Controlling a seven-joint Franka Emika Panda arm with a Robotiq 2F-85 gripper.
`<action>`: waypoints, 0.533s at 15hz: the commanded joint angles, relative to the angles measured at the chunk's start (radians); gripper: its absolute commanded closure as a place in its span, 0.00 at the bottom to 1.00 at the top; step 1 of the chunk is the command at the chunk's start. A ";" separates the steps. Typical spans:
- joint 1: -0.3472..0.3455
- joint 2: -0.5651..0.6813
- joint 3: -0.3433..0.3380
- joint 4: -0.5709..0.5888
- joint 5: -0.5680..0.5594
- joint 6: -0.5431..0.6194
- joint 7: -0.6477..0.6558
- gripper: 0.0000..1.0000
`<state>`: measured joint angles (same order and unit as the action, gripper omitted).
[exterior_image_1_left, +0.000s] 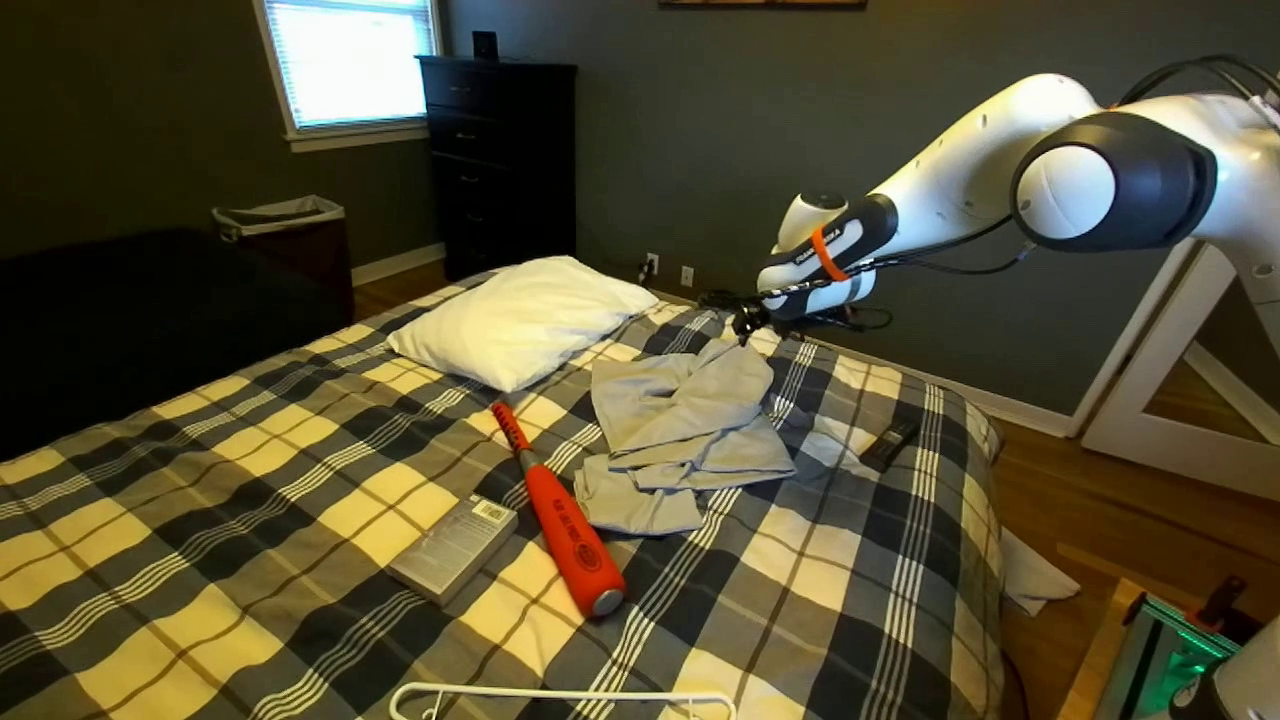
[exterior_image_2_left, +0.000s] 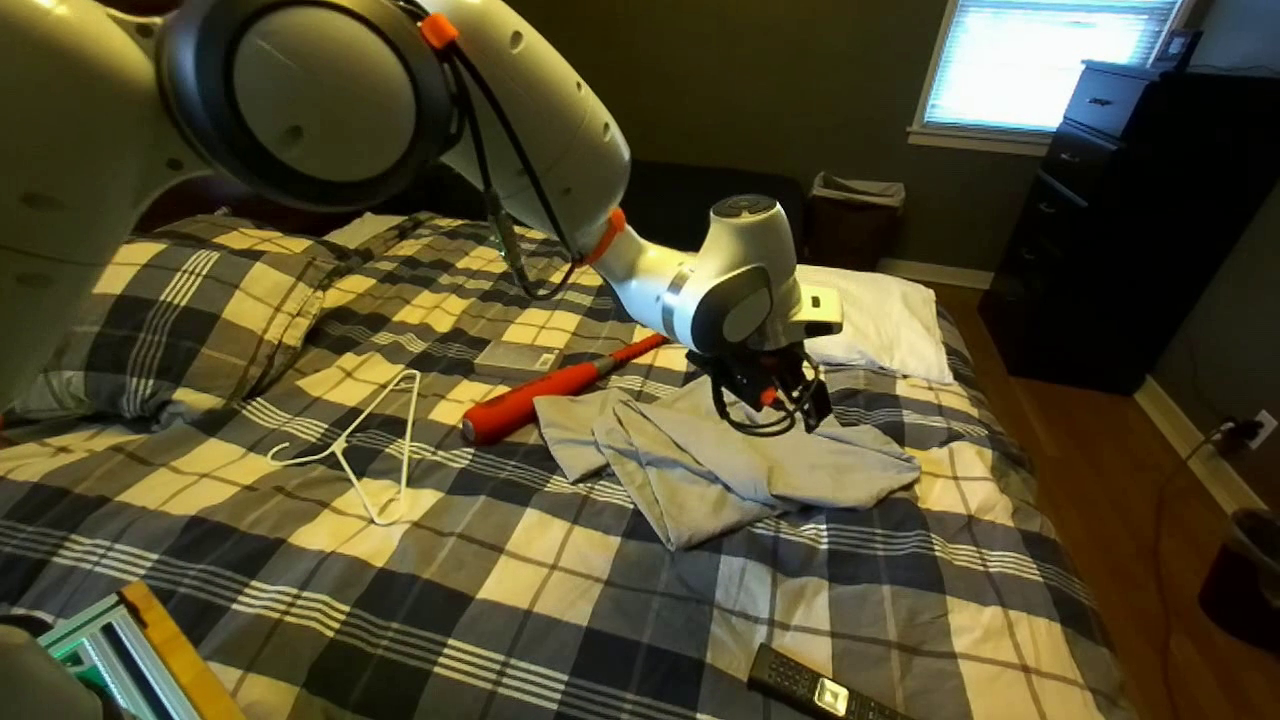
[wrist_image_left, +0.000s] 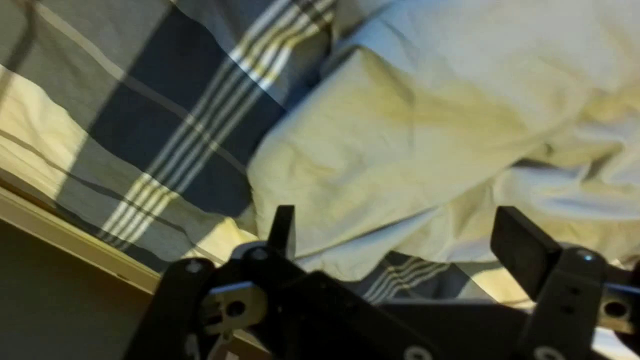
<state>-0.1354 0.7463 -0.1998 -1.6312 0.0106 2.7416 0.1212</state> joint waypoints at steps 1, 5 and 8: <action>0.091 -0.106 -0.116 -0.190 -0.074 -0.103 0.104 0.00; -0.021 -0.185 0.066 -0.278 0.043 -0.216 -0.060 0.00; -0.083 -0.201 0.168 -0.291 0.186 -0.272 -0.109 0.00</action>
<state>-0.1482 0.5935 -0.1262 -1.8766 0.0738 2.5212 0.0751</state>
